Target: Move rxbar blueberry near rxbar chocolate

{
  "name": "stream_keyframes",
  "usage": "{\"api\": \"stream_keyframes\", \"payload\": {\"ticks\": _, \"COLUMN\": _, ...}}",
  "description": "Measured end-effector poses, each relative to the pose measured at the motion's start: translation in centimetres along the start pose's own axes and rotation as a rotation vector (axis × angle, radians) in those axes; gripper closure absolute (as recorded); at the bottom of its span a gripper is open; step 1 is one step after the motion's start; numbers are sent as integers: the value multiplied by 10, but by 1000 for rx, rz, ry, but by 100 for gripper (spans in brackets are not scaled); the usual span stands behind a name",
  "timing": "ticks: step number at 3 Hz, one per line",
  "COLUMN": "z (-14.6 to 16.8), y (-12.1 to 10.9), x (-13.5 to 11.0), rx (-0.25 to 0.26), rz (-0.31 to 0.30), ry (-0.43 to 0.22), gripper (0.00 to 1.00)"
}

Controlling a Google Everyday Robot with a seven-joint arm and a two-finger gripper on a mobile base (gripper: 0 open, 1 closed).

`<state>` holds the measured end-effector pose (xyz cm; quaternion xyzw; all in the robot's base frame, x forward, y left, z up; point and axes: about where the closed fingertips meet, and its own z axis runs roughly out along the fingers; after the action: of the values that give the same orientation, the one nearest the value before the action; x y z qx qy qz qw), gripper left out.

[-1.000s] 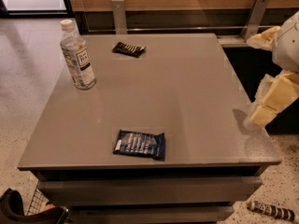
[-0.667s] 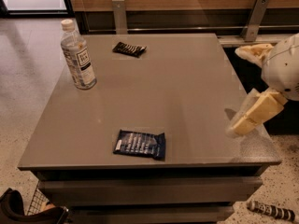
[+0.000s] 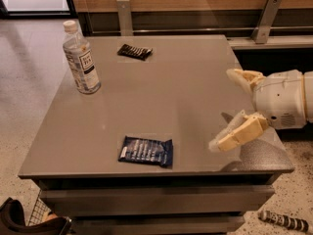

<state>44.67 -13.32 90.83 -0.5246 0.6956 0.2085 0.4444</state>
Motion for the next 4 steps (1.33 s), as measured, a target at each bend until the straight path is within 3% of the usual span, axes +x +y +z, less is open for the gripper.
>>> {"api": "stream_keyframes", "payload": {"ticks": 1, "z": 17, "y": 12, "x": 13, "rx": -34, "rz": 34, "ry": -69, "gripper": 0}}
{"api": "stream_keyframes", "payload": {"ticks": 3, "z": 25, "y": 15, "x": 11, "rx": -43, "rz": 23, "ry": -76, "gripper": 0}}
{"api": "stream_keyframes", "payload": {"ticks": 4, "z": 54, "y": 29, "x": 11, "rx": -68, "rz": -2, "ry": -103, "gripper": 0}}
